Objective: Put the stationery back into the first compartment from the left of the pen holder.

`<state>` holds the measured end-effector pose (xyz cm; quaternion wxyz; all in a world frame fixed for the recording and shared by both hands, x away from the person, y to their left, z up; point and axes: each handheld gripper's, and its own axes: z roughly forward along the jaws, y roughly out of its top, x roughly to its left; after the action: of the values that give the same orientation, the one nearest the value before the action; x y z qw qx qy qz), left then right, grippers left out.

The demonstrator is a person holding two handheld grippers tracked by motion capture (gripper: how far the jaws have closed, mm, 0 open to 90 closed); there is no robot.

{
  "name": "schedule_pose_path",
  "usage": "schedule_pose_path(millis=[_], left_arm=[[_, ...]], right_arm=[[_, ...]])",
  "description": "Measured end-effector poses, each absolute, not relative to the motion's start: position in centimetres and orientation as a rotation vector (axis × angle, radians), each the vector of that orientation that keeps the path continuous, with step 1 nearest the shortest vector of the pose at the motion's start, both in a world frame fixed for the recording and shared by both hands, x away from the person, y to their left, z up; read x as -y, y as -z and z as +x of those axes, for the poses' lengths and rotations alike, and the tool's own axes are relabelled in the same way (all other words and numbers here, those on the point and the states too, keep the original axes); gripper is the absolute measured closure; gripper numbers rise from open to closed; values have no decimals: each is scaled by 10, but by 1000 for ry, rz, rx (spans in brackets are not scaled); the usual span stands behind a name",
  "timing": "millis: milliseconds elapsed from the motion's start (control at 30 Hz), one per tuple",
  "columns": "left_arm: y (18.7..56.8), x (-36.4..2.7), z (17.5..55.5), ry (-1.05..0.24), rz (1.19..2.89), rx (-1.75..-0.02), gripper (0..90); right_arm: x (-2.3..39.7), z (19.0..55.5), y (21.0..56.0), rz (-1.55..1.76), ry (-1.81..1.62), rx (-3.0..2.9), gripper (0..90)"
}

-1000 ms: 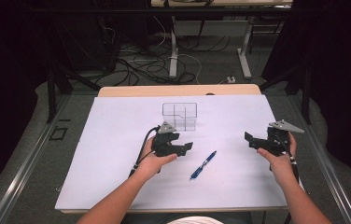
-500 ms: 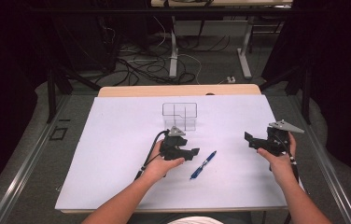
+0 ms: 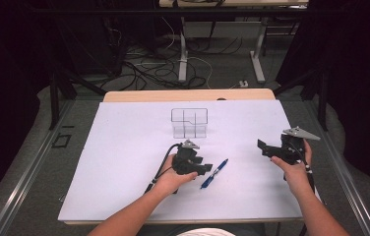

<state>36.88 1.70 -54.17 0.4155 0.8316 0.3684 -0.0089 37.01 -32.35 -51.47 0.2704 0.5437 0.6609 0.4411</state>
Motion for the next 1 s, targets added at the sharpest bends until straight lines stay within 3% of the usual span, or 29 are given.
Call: schedule_pose_path(millis=[300,1000], left_arm=[[546,-8,359,78,2160,-907,506],[552,-4,351,79,2224,-913,632]], right_arm=[[325,370,515,1474,-1188,-1780,23],[325,371,516,1462,-1187,-1788,26]])
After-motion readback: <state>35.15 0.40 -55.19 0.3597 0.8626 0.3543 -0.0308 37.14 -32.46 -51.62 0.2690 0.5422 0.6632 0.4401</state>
